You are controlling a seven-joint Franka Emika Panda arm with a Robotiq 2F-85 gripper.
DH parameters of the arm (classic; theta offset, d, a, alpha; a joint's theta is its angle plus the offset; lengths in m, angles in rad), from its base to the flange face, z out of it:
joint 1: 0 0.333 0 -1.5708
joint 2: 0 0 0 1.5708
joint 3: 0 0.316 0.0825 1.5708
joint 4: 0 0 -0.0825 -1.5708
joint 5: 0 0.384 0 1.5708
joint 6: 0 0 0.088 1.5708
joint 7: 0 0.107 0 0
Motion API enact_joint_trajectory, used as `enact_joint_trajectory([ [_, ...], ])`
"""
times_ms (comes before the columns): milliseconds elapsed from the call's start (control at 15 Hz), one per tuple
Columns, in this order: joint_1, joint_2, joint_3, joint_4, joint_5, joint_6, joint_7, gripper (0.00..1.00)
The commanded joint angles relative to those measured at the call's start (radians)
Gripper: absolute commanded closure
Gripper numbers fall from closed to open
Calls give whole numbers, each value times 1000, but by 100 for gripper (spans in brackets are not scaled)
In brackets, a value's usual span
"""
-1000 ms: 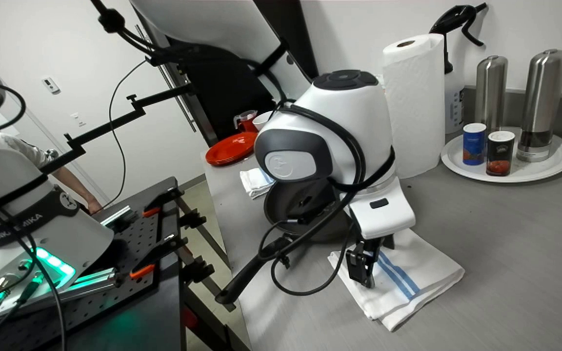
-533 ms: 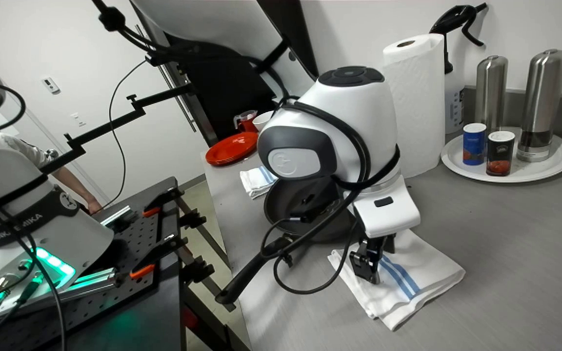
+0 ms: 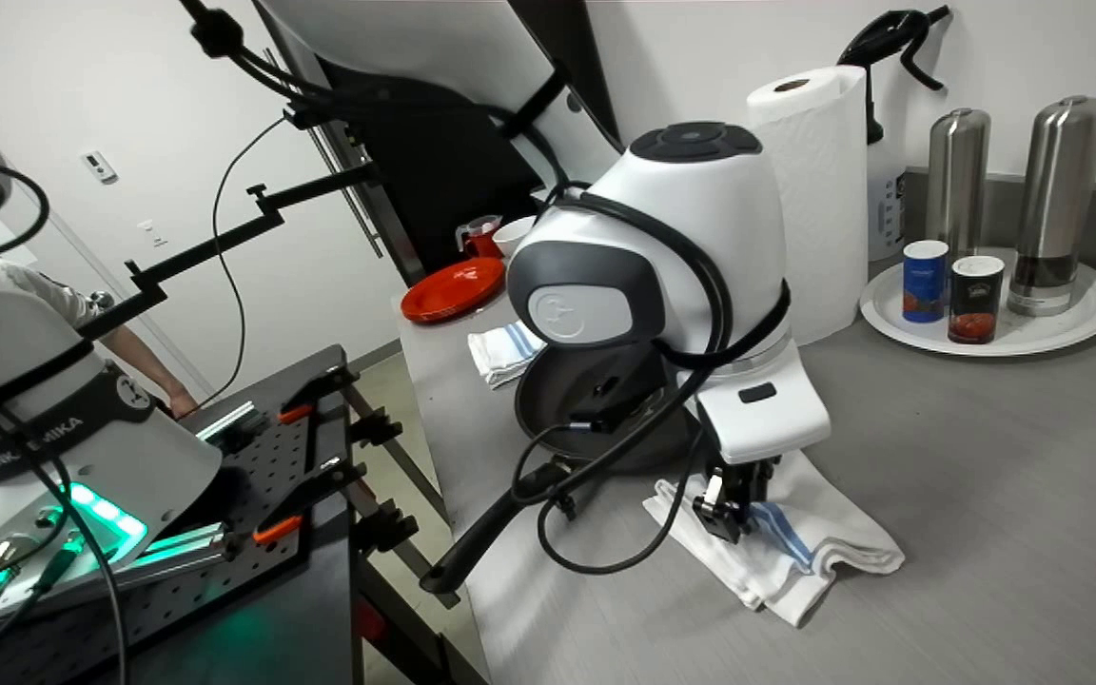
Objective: Pick up the white and blue towel on the right and use it to wipe the black pan
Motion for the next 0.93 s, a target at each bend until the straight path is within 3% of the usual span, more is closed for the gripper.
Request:
enact_joint_trajectory([
  [0,-2,24,-1,30,19,-29,5,95],
  [333,-8,5,8,23,22,-35,-4,94],
  [400,-12,1,12,23,24,-37,-6,87],
  [533,-19,-6,20,21,29,-40,-11,85],
  [600,-22,-10,22,20,31,-40,-12,64],
  [667,-25,-12,25,19,34,-40,-14,54],
  [733,-27,-16,27,20,37,-41,-13,61],
  [867,-31,-24,31,18,42,-42,-14,59],
])
